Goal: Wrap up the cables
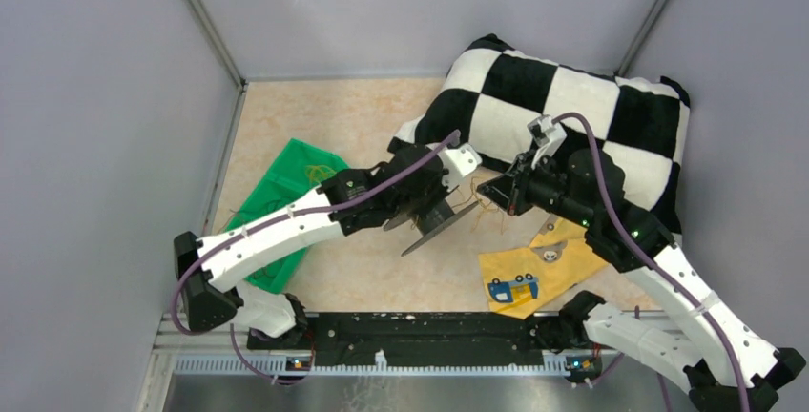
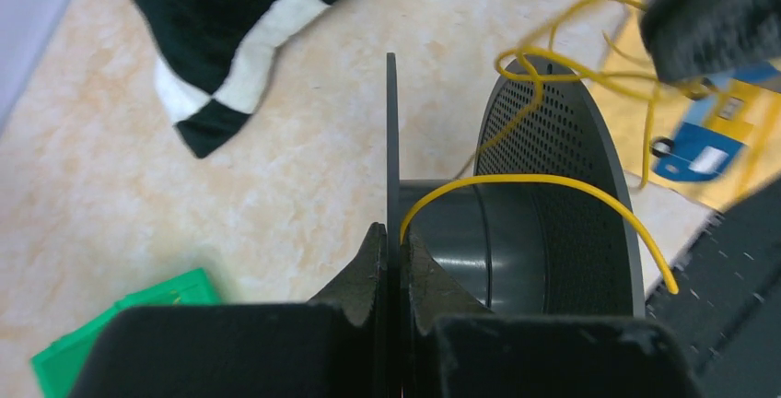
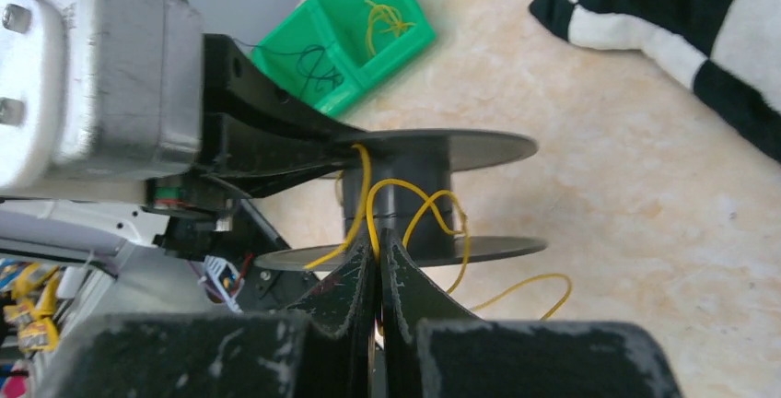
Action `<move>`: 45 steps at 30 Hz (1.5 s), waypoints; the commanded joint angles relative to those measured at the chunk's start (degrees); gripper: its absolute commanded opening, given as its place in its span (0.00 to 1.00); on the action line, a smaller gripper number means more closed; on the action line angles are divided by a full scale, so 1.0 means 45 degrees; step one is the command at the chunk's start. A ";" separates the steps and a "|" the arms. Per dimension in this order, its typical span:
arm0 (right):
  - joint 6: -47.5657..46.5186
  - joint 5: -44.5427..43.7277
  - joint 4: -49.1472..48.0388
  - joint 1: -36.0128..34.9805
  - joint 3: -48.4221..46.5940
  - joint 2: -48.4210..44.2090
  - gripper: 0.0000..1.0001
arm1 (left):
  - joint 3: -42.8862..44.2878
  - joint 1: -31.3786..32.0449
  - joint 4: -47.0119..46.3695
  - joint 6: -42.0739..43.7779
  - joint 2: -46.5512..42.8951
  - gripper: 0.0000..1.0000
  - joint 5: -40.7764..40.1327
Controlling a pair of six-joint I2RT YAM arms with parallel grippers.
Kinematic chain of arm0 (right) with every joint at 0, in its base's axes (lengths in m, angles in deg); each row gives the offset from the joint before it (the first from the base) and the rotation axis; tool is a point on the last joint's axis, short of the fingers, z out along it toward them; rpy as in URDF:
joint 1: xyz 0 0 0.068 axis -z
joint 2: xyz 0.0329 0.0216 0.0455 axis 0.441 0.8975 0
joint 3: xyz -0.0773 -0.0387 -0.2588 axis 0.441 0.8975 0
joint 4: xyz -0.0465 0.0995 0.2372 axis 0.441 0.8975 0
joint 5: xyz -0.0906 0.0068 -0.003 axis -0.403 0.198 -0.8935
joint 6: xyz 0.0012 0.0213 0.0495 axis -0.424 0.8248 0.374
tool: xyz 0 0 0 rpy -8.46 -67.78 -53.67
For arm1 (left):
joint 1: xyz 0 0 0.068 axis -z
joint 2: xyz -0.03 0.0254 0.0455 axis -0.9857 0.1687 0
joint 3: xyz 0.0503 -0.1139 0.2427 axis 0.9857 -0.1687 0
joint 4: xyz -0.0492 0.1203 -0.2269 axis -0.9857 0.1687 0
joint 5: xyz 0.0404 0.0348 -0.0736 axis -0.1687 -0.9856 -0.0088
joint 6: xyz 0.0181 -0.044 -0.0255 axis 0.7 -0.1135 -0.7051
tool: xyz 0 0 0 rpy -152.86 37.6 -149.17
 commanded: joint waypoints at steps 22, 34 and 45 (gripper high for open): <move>0.4648 0.4201 -0.7003 0.0049 0.3631 -0.0410 0.00 | -0.4990 0.1180 -1.1874 -0.1319 -0.4085 0.00 -0.7647; 0.6184 0.3439 -0.9572 -0.2315 0.3895 0.0155 0.00 | -0.3953 0.1876 -1.2945 -0.0036 -0.1824 0.00 -1.0665; 0.6396 0.3130 -0.9713 -0.3346 0.5035 -0.0471 0.00 | -0.1078 0.0506 -0.8529 -0.3240 -0.0492 0.00 -0.8607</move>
